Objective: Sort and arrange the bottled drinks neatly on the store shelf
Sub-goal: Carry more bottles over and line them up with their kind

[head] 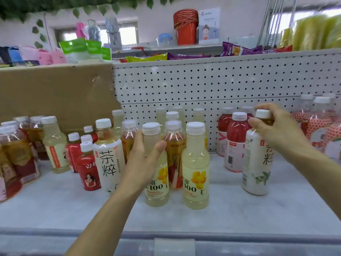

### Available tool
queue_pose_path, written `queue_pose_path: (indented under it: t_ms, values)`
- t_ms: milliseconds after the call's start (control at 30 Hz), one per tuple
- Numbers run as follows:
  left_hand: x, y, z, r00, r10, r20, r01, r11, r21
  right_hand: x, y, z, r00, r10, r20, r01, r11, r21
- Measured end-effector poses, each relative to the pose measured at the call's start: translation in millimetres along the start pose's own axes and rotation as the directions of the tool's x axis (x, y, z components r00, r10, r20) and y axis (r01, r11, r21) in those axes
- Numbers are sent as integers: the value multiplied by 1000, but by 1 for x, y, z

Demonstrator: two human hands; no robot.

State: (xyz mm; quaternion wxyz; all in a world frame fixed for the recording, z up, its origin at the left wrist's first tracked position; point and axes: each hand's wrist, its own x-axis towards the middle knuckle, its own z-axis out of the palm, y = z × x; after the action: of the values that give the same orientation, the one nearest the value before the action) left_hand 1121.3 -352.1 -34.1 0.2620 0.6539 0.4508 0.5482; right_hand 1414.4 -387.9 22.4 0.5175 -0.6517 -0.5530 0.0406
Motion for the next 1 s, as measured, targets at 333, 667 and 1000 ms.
queue_pose_path:
  t_ms: [333,667,1000]
  values:
    - [17,0,3,999,15,-30,-15,1000,-10,-6,-120,58,812,-382,442,508,835,-210]
    - [26,-10,2,1000,20,-13,-20,1000,9,54,-157,107,538,6,843,516,789,-335]
    - [44,-17,14,999,-12,36,15,997,-74,79,-105,55,633,146,760,402,777,-484]
